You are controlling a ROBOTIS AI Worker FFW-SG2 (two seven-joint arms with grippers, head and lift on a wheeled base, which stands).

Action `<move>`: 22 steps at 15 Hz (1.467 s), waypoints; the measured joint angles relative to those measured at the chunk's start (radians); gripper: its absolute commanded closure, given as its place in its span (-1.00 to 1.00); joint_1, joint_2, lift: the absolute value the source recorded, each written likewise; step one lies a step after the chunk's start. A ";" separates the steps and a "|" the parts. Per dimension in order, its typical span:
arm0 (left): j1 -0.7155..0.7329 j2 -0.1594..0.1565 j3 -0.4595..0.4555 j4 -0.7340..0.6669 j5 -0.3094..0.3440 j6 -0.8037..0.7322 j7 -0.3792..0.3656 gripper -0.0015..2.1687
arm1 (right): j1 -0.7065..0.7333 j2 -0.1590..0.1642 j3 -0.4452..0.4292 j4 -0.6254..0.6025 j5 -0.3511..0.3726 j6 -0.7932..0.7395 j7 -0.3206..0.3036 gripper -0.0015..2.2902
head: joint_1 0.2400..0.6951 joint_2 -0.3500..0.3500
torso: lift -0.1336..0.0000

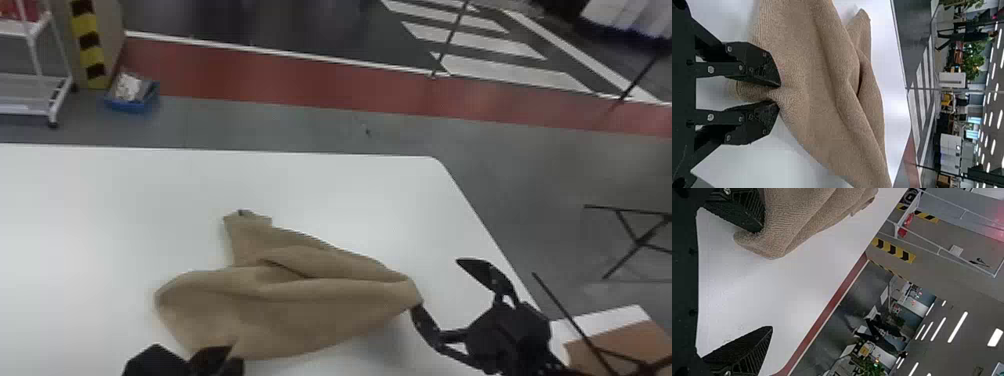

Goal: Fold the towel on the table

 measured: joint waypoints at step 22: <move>-0.394 0.000 0.053 -0.152 -0.171 0.559 -0.126 0.55 | 0.127 0.000 0.294 -0.151 0.239 0.053 0.002 -0.95 | 1.00 -0.39 | -0.87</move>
